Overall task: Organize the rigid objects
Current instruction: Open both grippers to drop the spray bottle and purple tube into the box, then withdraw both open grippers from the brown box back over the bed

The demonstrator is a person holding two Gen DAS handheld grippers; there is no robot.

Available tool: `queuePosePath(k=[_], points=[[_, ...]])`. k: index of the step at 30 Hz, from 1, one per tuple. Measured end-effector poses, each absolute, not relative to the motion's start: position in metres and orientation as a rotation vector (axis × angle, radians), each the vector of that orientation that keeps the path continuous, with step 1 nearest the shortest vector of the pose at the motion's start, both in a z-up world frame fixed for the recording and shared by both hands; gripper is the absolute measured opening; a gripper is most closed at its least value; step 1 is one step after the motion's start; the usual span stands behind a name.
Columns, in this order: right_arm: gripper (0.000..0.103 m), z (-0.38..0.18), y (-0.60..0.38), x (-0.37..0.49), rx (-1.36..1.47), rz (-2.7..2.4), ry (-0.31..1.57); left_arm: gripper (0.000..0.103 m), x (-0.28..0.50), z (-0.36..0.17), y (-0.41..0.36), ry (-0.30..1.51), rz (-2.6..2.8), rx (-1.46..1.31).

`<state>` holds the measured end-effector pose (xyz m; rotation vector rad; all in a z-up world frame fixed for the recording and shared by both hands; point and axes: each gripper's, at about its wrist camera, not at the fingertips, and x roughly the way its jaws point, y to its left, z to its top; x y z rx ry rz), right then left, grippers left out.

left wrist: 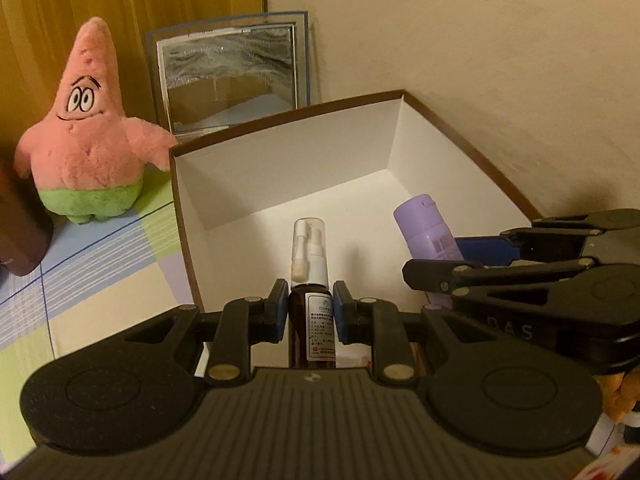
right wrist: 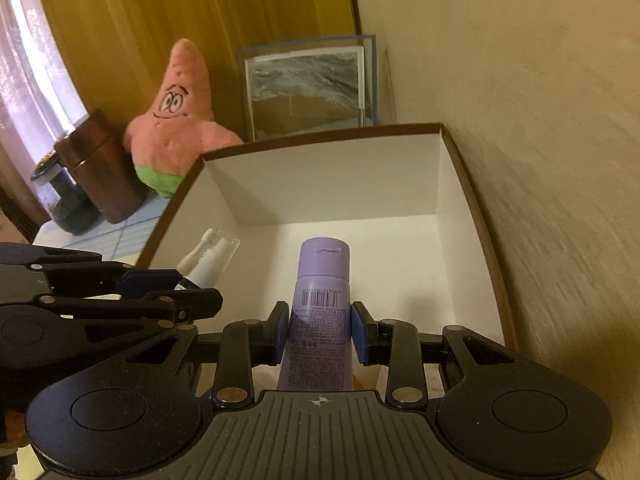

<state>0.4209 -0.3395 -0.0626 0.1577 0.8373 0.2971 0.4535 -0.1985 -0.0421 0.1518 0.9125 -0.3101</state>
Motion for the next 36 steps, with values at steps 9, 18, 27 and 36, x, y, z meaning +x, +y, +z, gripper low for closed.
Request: queuePosePath(k=[9,18,27,36], points=[[0.03,-0.08,-0.337,0.443,0.191,0.295,0.889,0.019,0.472,-0.059,-0.197,0.959,-0.317,0.142],[0.03,-0.082,-0.339,0.452,0.259,0.287,0.894,0.025,0.474,-0.06,-0.193,0.951,-0.321,0.138],[0.03,-0.078,-0.338,0.447,0.262,0.281,0.901,0.025,0.47,-0.059,-0.193,0.953,-0.331,0.137],[0.03,-0.069,-0.346,0.429,0.278,0.263,0.883,0.025,0.457,-0.054,-0.194,0.948,-0.347,0.125]])
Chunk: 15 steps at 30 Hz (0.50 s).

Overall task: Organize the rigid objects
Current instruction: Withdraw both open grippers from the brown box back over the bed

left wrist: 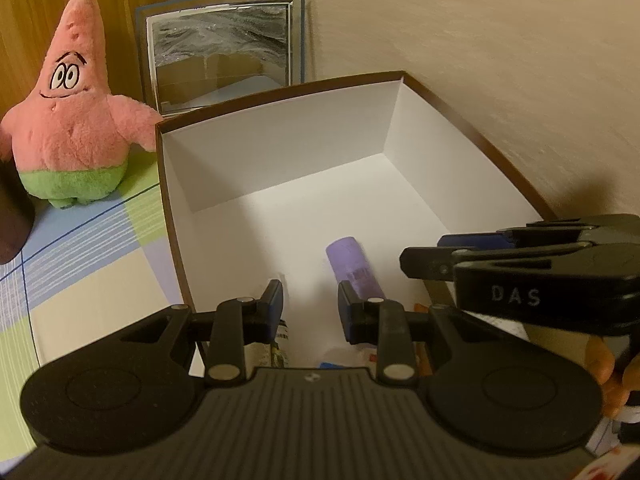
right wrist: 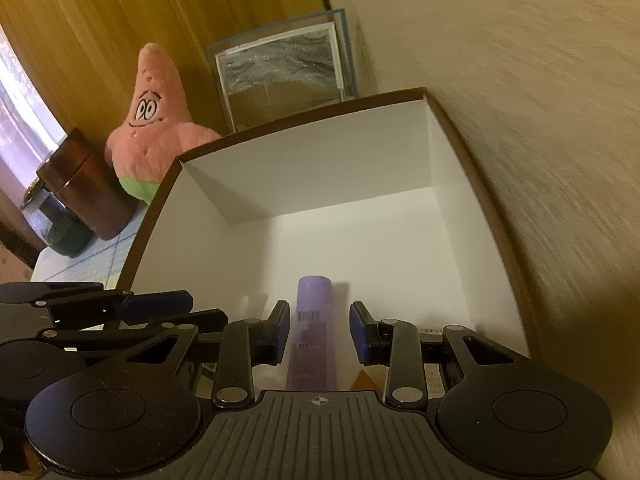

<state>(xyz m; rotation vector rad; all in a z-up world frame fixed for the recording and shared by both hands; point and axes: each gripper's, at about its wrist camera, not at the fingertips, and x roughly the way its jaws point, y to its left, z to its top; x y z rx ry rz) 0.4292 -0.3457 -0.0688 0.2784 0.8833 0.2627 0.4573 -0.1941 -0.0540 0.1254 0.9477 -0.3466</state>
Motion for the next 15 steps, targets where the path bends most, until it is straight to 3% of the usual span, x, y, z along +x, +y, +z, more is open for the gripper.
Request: queuePosePath(k=[15], points=[[0.033,-0.031,-0.358,0.353,0.328,0.26,0.792,0.033,0.393,-0.011,-0.171,0.86,-0.362,0.052]])
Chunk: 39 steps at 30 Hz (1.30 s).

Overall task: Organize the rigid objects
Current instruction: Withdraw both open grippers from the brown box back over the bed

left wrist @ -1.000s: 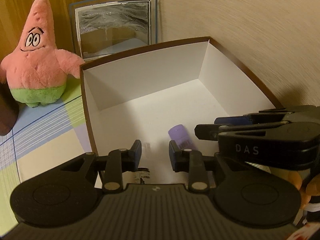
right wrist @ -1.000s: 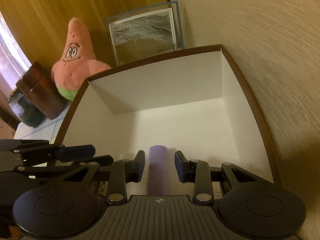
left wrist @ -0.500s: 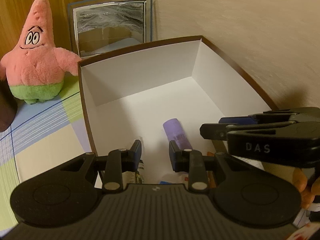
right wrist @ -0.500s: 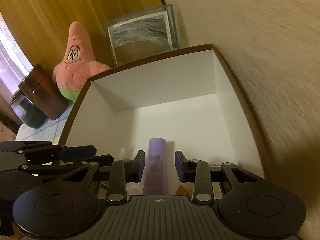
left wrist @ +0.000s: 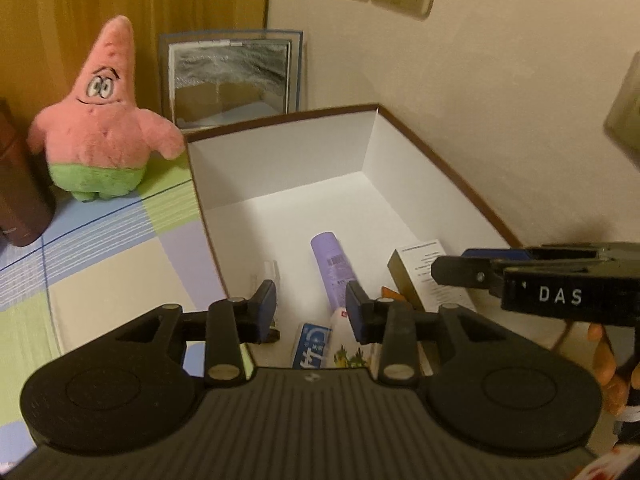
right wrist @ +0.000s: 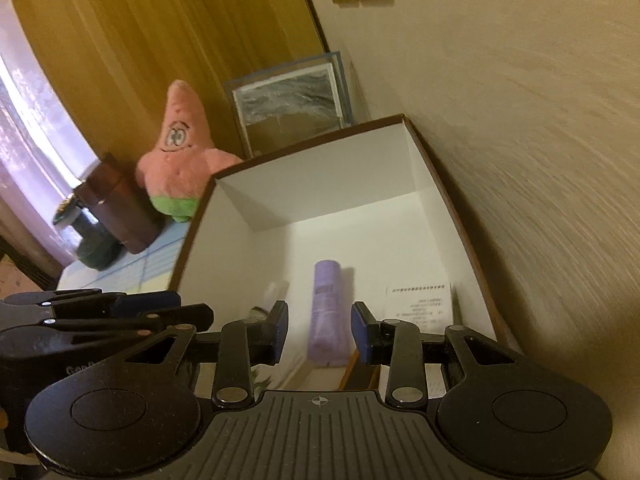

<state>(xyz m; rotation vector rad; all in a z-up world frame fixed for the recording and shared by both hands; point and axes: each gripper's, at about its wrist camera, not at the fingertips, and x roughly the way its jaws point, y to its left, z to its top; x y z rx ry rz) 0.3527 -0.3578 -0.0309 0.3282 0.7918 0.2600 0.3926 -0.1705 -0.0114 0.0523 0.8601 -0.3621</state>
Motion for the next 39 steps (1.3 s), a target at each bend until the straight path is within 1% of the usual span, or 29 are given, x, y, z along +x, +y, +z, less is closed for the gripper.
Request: queuePosePath(k=[2,4,6,10,23,39], points=[[0.036,-0.026,-0.355,0.341,0.319,0.269,0.78,0.033,0.38,-0.004,-0.165,0.841,-0.359,0.038],[0.042,-0.02,-0.35,0.329,0.303,0.274,0.767,0.034,0.366,0.002,-0.16,0.825,-0.355,0.026],[0.046,-0.017,-0.345,0.319,0.293,0.282,0.759,0.034,0.353,0.006,-0.155,0.82,-0.349,0.019],[0.049,-0.011,-0.336,0.298,0.297,0.302,0.747,0.034,0.326,0.014,-0.145,0.804,-0.332,0.023],[0.05,-0.008,-0.294,0.239,0.269,0.39,0.772,0.035,0.252,0.017,-0.089,0.816,-0.23,0.006],[0.051,-0.022,-0.242,0.195,0.233,0.472,0.836,0.035,0.184,0.008,-0.033,0.844,-0.151,-0.027]])
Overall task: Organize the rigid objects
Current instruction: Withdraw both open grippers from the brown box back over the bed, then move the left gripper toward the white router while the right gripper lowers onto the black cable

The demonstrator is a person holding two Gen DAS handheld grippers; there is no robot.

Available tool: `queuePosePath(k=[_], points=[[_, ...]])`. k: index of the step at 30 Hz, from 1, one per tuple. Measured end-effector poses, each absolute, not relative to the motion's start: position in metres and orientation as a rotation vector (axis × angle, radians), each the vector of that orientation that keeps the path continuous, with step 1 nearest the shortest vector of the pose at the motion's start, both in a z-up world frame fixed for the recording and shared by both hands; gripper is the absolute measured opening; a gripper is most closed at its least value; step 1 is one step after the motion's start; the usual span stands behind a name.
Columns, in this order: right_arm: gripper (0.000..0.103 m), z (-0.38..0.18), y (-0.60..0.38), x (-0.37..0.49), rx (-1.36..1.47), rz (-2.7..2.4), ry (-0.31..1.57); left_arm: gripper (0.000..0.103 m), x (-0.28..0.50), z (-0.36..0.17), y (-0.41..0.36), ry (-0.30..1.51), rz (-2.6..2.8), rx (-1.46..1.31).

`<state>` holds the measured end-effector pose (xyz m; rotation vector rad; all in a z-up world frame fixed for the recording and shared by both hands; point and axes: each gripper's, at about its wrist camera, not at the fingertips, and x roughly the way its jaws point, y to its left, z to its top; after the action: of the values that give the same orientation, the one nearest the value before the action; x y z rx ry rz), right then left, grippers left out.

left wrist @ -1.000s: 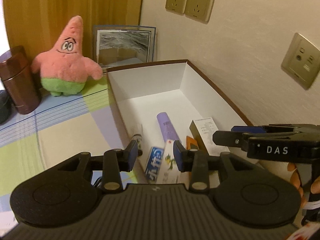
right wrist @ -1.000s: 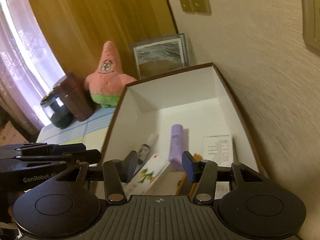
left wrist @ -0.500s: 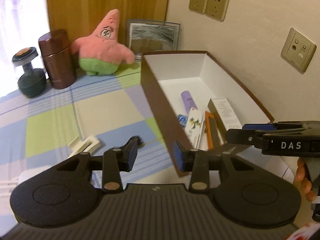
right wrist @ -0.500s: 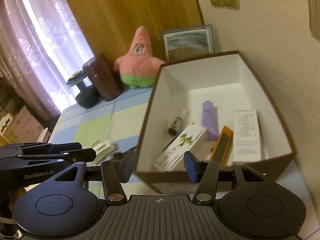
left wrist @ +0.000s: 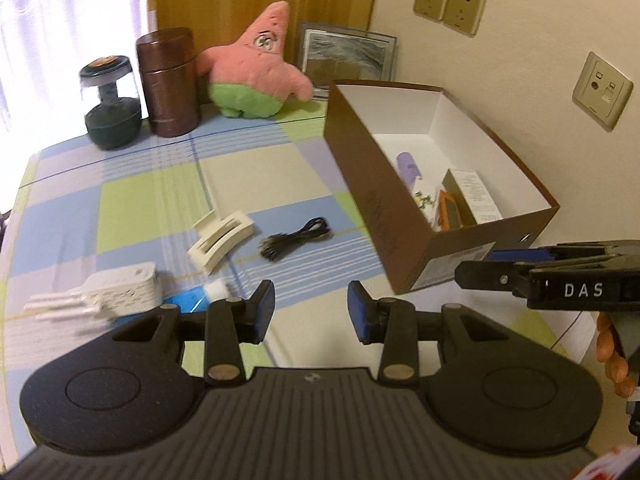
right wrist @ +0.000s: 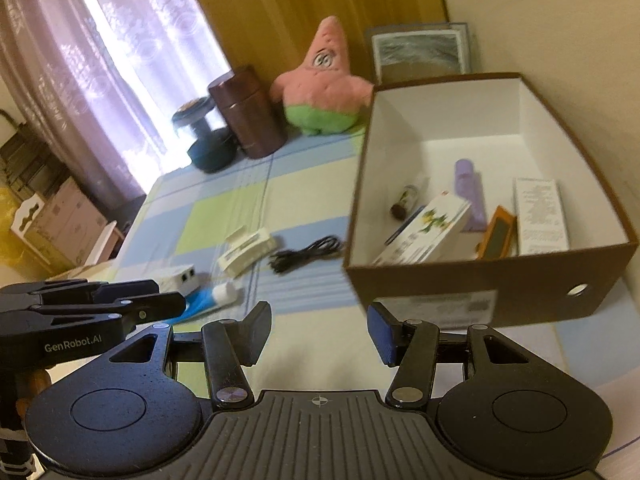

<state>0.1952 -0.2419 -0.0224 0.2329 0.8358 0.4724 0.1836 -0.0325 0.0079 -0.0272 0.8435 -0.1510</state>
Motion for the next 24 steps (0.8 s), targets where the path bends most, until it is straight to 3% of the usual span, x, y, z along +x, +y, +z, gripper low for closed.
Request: queuePosePath(k=[24], points=[[0.051,-0.061,-0.137,0.198,0.075,0.62,0.91,0.035,0.156,-0.018,0.053,0.905,0.046,-0.076]])
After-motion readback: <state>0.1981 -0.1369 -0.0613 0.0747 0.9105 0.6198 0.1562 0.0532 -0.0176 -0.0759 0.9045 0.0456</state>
